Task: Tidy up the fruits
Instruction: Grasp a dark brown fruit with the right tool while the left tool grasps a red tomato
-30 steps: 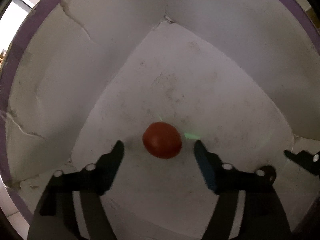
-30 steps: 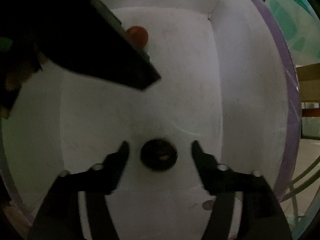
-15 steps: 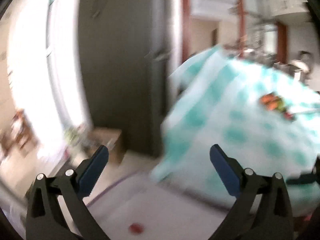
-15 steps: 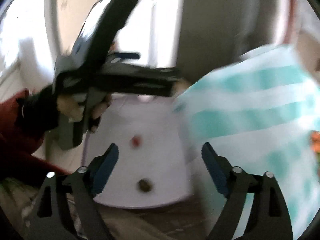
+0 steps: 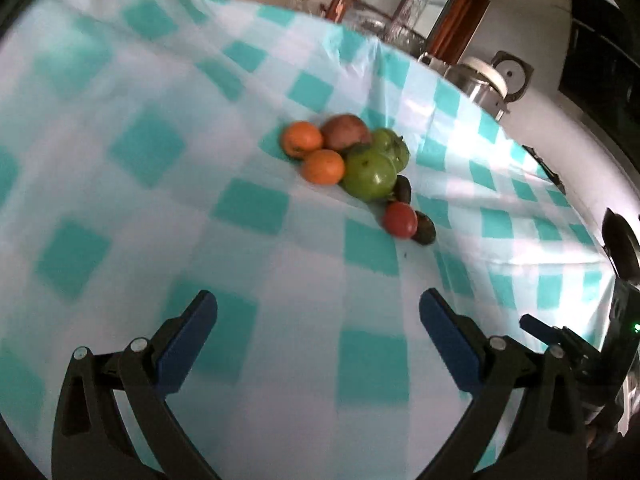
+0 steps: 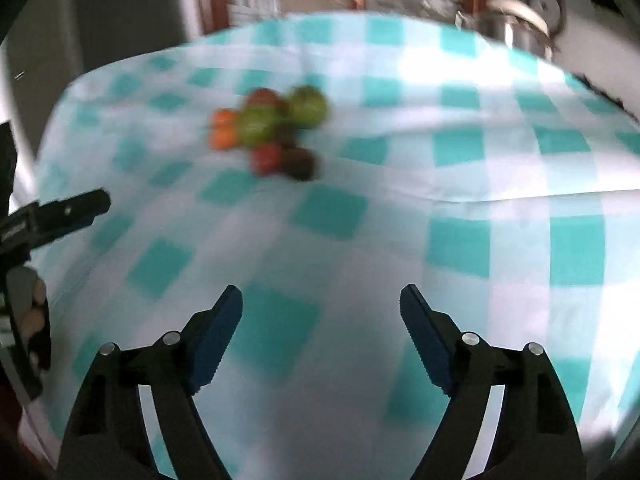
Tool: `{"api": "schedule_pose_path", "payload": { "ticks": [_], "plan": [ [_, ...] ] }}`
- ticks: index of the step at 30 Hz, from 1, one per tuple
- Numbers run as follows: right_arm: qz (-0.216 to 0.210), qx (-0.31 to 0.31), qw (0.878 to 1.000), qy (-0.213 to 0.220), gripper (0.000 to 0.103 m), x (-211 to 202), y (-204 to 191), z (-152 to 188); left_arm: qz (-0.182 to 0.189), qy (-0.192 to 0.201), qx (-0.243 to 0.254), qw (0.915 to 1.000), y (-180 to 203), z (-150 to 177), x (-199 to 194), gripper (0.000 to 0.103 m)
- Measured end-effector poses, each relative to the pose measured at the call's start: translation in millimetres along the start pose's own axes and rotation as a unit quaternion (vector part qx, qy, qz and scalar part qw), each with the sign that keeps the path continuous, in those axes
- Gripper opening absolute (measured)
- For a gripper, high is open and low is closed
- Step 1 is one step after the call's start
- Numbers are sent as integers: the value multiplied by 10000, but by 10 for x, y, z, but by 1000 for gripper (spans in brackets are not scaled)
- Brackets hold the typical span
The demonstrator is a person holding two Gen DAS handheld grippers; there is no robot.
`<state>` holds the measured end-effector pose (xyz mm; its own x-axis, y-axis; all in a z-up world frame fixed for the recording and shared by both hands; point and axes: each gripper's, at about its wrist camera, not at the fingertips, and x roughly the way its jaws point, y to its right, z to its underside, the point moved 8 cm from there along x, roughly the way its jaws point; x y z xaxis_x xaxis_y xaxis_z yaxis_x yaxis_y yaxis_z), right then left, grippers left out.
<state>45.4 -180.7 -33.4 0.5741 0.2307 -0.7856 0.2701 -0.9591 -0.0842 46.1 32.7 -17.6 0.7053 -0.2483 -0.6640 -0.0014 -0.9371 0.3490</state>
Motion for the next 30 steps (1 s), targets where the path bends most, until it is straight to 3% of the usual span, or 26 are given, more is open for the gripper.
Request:
{"api": "schedule_pose_path", "payload": {
  "ticks": [5,8,17,19,20,21,25,30],
  "plan": [
    [-75,-497,9982,-325,71,398,-13,-206,147,-175,-171,9996,29,-41,387,101],
    [-337,-679,9965,-344,70,603,-96,-433,250,-81,-369,9990,-46,-26,344,101],
    [-756,-1158,9899,-307,61,961,-325,-845,400,-128,-174,9990,22,-13,350,101],
    [-830,-1211,9887,-291,53,965,-353,-856,393,-115,-211,9989,10,-18,349,101],
    [-938,-1234,9876,-254,39,937,-372,-852,385,-114,-213,9990,9,-18,347,101],
    [-1051,-1228,9865,-258,39,911,-388,-828,373,-116,-200,9990,10,-14,343,101],
    [-925,-1090,9897,-90,39,734,-318,-714,272,-147,-139,9994,33,-5,338,101],
    [-600,321,9976,-99,39,569,260,-498,147,-387,273,9988,288,-17,520,101]
  ]
}}
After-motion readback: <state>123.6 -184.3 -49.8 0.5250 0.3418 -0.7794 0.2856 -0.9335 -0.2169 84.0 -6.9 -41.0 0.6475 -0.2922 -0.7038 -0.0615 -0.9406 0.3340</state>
